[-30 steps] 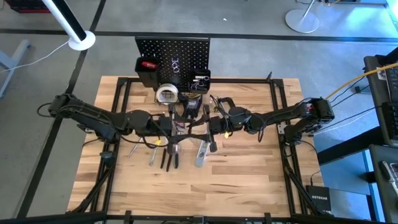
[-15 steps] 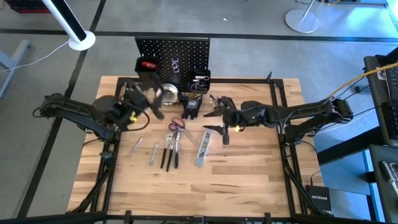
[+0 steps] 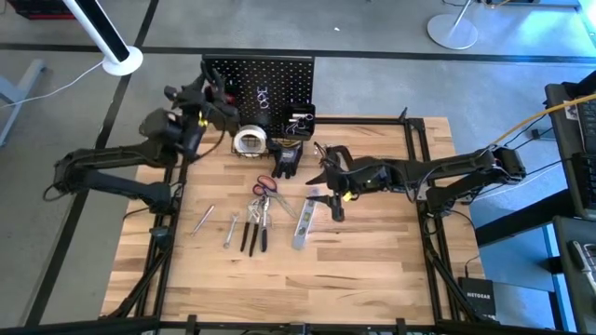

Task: Hang tools onto peg board
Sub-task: Put the long nose pliers into the left black bin on the pegboard

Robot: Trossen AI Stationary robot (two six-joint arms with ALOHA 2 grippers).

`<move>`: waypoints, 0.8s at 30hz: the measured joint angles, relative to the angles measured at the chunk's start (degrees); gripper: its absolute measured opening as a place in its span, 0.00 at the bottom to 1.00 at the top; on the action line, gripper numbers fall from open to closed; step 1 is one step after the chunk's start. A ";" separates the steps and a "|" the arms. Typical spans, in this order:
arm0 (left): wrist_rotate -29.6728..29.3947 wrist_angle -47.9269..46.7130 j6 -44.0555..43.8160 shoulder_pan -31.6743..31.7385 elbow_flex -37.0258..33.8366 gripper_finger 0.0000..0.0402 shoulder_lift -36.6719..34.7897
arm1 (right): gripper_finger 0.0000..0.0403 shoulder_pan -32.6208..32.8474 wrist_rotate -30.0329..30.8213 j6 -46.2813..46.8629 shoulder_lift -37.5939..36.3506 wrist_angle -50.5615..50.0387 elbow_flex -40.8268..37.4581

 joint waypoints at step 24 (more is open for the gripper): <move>6.30 -31.26 -28.02 10.38 -0.35 0.48 1.70 | 0.49 4.85 3.91 -1.75 0.22 -0.38 -0.02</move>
